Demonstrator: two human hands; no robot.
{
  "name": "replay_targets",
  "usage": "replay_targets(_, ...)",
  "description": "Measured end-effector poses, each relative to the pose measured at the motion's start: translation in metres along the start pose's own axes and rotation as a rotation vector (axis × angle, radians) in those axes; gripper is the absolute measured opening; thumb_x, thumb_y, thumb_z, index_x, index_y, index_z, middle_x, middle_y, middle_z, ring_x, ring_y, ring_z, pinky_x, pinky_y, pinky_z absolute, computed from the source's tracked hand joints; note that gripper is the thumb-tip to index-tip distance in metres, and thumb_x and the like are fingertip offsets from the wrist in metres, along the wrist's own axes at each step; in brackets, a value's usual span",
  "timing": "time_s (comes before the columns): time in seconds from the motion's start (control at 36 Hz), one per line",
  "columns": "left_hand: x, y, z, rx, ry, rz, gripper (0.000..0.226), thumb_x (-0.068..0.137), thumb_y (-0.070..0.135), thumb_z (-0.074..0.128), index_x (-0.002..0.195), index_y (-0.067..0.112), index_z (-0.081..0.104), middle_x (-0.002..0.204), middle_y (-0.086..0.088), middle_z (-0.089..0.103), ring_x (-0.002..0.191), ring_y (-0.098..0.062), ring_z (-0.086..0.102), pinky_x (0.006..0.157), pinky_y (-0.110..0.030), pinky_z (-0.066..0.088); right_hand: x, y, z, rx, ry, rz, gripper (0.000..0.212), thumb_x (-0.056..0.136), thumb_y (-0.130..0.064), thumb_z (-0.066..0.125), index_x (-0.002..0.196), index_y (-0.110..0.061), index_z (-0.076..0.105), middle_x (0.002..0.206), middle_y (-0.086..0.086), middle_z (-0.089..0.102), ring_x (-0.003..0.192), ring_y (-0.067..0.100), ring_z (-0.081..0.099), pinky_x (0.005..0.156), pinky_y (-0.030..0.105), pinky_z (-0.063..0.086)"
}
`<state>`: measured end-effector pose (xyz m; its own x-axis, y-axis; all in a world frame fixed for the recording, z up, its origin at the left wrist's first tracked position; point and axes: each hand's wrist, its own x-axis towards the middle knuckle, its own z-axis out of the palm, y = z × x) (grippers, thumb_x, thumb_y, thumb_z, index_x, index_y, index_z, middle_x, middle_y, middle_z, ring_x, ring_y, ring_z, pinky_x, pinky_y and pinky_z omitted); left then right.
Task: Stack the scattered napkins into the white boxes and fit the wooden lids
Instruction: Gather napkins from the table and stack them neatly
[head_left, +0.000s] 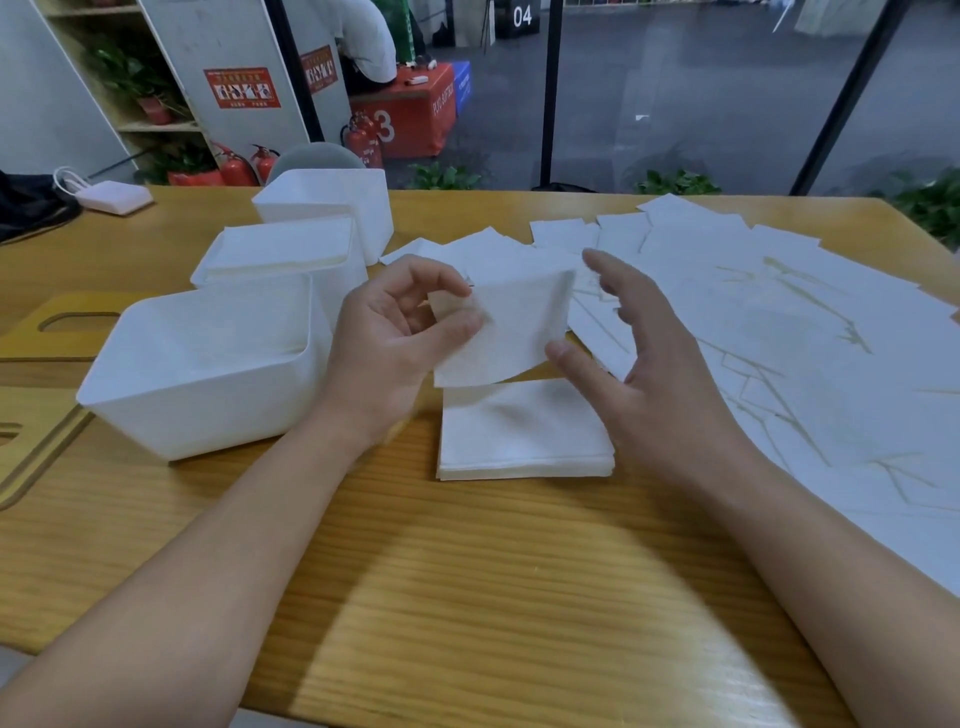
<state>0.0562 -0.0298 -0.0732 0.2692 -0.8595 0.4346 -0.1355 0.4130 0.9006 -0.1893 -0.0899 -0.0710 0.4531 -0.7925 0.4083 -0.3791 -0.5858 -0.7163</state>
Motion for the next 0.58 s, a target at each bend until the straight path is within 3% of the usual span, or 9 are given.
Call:
replay_targets(0.08, 0.0, 0.003, 0.0, -0.046, -0.059, -0.026, 0.032, 0.09, -0.007, 0.08, 0.116, 0.005, 0.066, 0.108, -0.012, 0.07, 0.096, -0.026, 0.068, 0.086, -0.035, 0.059, 0.001, -0.001, -0.001, 0.07, -0.004, 0.048, 0.077, 0.101, -0.054, 0.068, 0.165, -0.042, 0.029, 0.153, -0.026, 0.051, 0.142, -0.007, 0.045, 0.109, 0.012, 0.04)
replay_targets(0.11, 0.0, 0.004, 0.001, -0.054, -0.075, -0.035, 0.034, 0.09, -0.006, 0.08, 0.119, 0.007, 0.066, 0.108, -0.012, 0.071, 0.096, -0.025, 0.069, 0.085, -0.034, 0.059, 0.002, -0.001, -0.001, 0.096, 0.002, 0.066, 0.073, 0.101, -0.051, 0.07, 0.163, -0.044, 0.032, 0.142, -0.024, 0.062, 0.134, -0.006, 0.053, 0.102, 0.011, 0.044)
replay_targets(0.19, -0.002, 0.007, 0.002, -0.037, -0.078, -0.078, 0.041, 0.091, -0.001, 0.081, 0.129, 0.007, 0.066, 0.102, -0.009, 0.076, 0.093, -0.022, 0.074, 0.083, -0.032, 0.06, 0.005, 0.002, -0.001, 0.15, 0.019, 0.094, 0.049, 0.103, -0.039, 0.072, 0.147, -0.043, 0.052, 0.097, -0.007, 0.078, 0.097, 0.011, 0.072, 0.087, 0.04, 0.059)
replay_targets(0.28, -0.003, 0.006, 0.0, 0.057, -0.043, -0.13, 0.041, 0.096, 0.01, 0.082, 0.134, 0.016, 0.068, 0.095, -0.012, 0.078, 0.092, -0.033, 0.075, 0.088, -0.049, 0.062, 0.005, 0.002, -0.001, 0.24, -0.002, 0.129, 0.038, 0.102, -0.03, 0.073, 0.137, -0.04, 0.06, 0.071, 0.004, 0.068, 0.069, 0.027, 0.064, 0.067, 0.044, 0.054)
replay_targets(0.33, -0.003, 0.005, -0.002, 0.143, -0.044, -0.165, 0.037, 0.096, 0.021, 0.084, 0.131, 0.026, 0.07, 0.091, -0.022, 0.077, 0.091, -0.053, 0.071, 0.092, -0.066, 0.058, 0.004, 0.003, -0.004, 0.265, -0.031, 0.169, 0.038, 0.101, -0.025, 0.072, 0.135, -0.039, 0.061, 0.06, -0.002, 0.057, 0.058, 0.021, 0.054, 0.063, 0.037, 0.046)
replay_targets(0.39, -0.002, 0.005, -0.004, 0.213, -0.073, -0.209, 0.034, 0.095, 0.027, 0.086, 0.126, 0.03, 0.072, 0.087, -0.024, 0.076, 0.087, -0.06, 0.066, 0.083, -0.069, 0.057, 0.004, 0.006, -0.007, 0.213, -0.087, 0.196, 0.044, 0.099, -0.021, 0.071, 0.137, -0.04, 0.06, 0.058, -0.006, 0.049, 0.055, 0.014, 0.047, 0.062, 0.034, 0.042)
replay_targets(0.44, -0.001, 0.005, -0.006, 0.298, -0.116, -0.231, 0.03, 0.094, 0.032, 0.086, 0.121, 0.033, 0.073, 0.083, -0.019, 0.076, 0.078, -0.053, 0.066, 0.075, -0.059, 0.058, 0.003, 0.005, -0.01, 0.145, -0.158, 0.215, 0.048, 0.096, -0.02, 0.071, 0.138, -0.041, 0.059, 0.058, -0.005, 0.046, 0.053, 0.013, 0.044, 0.061, 0.033, 0.039)
replay_targets(0.53, -0.001, 0.002, -0.007, 0.395, -0.174, -0.226, 0.028, 0.093, 0.034, 0.087, 0.118, 0.034, 0.074, 0.069, -0.005, 0.069, 0.061, -0.021, 0.056, 0.077, -0.037, 0.052, 0.002, 0.005, -0.012, 0.099, -0.259, 0.236, 0.052, 0.093, -0.017, 0.071, 0.139, -0.039, 0.06, 0.057, -0.003, 0.049, 0.052, 0.014, 0.046, 0.057, 0.023, 0.04)
replay_targets(0.58, -0.002, 0.001, -0.007, 0.465, -0.222, -0.217, 0.026, 0.093, 0.032, 0.086, 0.116, 0.034, 0.074, 0.065, 0.002, 0.065, 0.06, -0.011, 0.053, 0.073, -0.032, 0.049, 0.003, 0.004, -0.013, 0.067, -0.304, 0.229, 0.051, 0.092, -0.015, 0.072, 0.136, -0.038, 0.062, 0.057, -0.002, 0.051, 0.053, 0.013, 0.047, 0.057, 0.023, 0.04)
